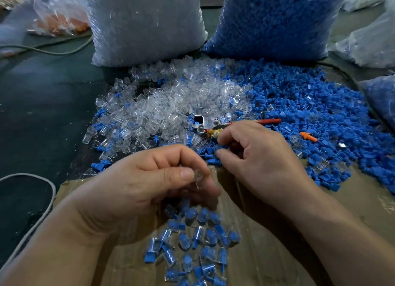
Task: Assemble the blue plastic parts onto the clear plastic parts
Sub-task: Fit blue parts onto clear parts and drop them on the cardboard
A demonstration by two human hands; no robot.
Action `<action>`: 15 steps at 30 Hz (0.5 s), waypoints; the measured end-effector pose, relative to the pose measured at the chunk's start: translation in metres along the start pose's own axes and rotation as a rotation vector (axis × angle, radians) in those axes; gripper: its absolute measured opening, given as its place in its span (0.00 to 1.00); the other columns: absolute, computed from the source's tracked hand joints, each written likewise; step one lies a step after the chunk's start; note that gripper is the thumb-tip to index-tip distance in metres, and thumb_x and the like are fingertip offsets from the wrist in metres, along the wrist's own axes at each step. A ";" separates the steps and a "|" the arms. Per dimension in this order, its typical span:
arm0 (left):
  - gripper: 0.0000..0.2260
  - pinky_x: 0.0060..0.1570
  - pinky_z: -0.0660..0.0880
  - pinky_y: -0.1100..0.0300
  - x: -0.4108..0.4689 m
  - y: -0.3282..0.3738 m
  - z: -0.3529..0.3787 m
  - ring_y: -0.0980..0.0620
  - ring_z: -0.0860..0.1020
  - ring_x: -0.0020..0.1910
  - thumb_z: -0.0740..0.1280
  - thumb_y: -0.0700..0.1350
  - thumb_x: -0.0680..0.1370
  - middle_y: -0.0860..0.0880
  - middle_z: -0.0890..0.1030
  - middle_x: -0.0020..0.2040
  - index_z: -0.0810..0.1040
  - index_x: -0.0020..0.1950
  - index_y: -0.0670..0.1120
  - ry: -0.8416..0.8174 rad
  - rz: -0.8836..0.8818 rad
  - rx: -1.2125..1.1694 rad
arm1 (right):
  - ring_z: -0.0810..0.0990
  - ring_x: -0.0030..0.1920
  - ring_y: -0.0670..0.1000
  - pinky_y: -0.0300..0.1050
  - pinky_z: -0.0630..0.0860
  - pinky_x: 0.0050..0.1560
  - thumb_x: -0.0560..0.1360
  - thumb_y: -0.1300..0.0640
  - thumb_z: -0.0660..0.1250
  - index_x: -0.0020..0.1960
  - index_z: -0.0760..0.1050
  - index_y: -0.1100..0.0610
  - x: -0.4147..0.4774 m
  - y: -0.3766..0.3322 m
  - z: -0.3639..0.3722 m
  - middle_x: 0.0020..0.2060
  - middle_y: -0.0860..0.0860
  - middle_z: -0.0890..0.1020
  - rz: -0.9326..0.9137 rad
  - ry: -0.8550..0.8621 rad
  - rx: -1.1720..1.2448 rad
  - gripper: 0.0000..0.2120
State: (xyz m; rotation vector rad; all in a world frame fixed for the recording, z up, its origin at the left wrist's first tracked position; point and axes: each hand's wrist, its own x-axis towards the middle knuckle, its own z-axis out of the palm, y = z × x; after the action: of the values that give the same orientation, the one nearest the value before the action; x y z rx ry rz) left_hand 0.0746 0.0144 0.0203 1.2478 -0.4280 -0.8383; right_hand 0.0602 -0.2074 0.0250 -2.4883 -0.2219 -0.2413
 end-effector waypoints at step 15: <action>0.12 0.31 0.80 0.54 0.008 0.003 0.012 0.47 0.82 0.32 0.77 0.40 0.65 0.40 0.83 0.38 0.84 0.47 0.43 0.472 0.112 -0.096 | 0.79 0.35 0.46 0.46 0.81 0.36 0.75 0.49 0.66 0.47 0.77 0.42 -0.010 -0.018 -0.008 0.37 0.45 0.80 0.082 0.012 0.555 0.02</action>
State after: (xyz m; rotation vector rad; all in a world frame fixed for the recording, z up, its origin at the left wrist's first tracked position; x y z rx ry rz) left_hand 0.0723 0.0003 0.0256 1.2723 -0.0749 -0.4424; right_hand 0.0458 -0.1996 0.0393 -1.9401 -0.1546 -0.1358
